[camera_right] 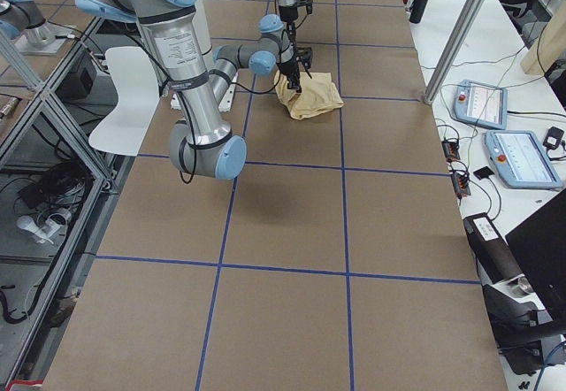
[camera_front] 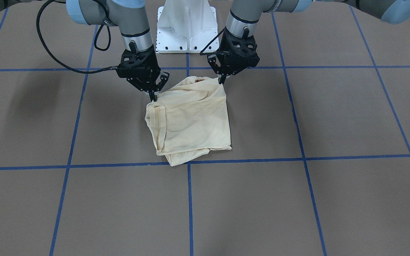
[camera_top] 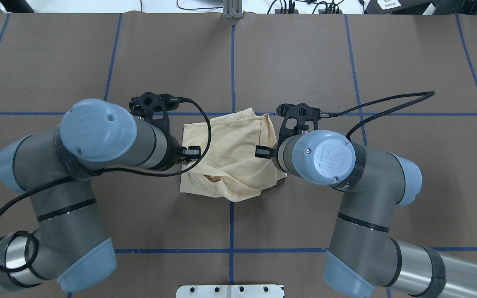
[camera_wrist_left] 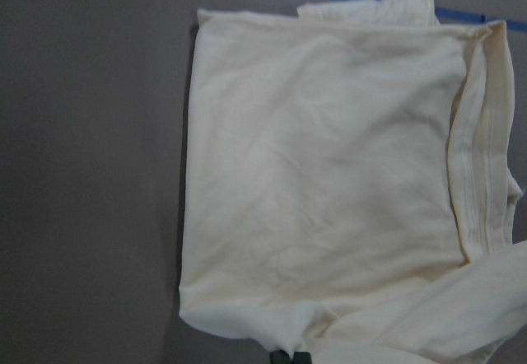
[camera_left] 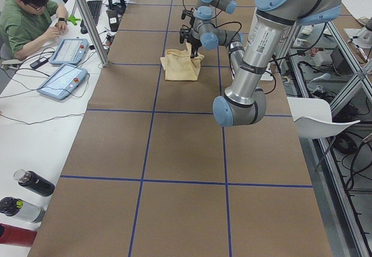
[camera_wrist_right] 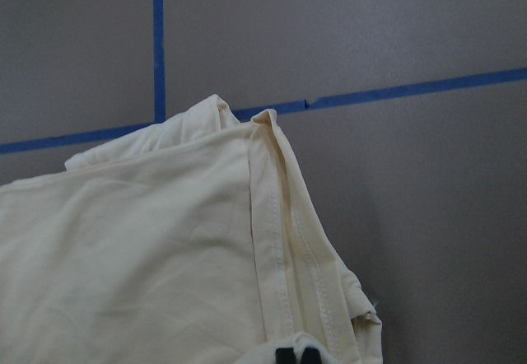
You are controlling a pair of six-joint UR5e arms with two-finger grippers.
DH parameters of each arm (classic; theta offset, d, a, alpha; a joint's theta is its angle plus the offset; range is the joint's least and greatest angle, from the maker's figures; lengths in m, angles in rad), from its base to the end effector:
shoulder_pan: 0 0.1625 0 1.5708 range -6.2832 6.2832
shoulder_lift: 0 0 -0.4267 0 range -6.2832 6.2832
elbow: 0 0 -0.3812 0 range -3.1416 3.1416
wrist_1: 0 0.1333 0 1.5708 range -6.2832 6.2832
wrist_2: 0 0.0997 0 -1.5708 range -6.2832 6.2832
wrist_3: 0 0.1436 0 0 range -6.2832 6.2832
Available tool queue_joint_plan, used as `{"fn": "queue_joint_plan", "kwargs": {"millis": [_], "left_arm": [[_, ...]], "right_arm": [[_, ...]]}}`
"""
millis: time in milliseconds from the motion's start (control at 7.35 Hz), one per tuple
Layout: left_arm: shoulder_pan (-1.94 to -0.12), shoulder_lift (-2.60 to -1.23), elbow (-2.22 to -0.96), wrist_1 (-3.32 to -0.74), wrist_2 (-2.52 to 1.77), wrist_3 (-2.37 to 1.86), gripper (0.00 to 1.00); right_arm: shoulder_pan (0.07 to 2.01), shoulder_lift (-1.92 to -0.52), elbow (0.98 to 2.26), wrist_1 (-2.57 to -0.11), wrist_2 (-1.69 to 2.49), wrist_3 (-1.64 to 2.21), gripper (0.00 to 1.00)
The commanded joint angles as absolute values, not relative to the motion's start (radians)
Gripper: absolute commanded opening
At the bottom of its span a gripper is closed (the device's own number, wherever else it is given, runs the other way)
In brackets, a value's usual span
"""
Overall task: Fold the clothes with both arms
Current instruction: 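Open both grippers and raise them away from the folded shirt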
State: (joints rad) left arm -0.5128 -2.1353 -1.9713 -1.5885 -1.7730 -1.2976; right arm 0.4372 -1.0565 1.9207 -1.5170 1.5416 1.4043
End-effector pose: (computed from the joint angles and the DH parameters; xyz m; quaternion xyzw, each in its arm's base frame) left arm 0.4870 -0.3941 0.2047 0.0976 0.4677 -0.0576 0.8766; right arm -0.5143 -0.3921 0.2521 0.1442 -0.4191 0.1274 0.8873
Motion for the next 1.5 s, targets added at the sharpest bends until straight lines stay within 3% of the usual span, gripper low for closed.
{"fn": "queue_joint_plan", "kwargs": {"millis": [0, 272, 544, 953, 1089, 1361], "left_arm": [[-0.569, -2.213, -1.843, -1.597, -1.769, -1.253, 0.00], [-0.597, -2.221, -1.752, -1.624, -1.760, -1.188, 0.00], [-0.604, -2.221, -1.607, -1.771, -1.715, -1.186, 0.00], [-0.618, -2.220, -1.542, -1.824, -1.713, -1.143, 0.00], [-0.626, -2.215, -1.543, -1.845, -1.715, -1.059, 0.99], [-0.684, -2.194, -1.549, -1.881, -1.791, -0.904, 1.00]], "right_arm": [[0.497, -0.968, 1.817, -1.514, 1.543, 1.388, 0.00], [0.531, -0.849, 1.615, -1.506, 1.543, 1.384, 0.00], [0.560, -0.830, 1.467, -1.374, 1.543, 1.361, 0.00], [0.589, -0.830, 1.425, -1.364, 1.558, 1.319, 0.00], [0.597, -0.830, 1.427, -1.361, 1.569, 1.316, 0.98], [0.662, -0.796, 1.448, -1.374, 1.775, 1.322, 0.99]]}}
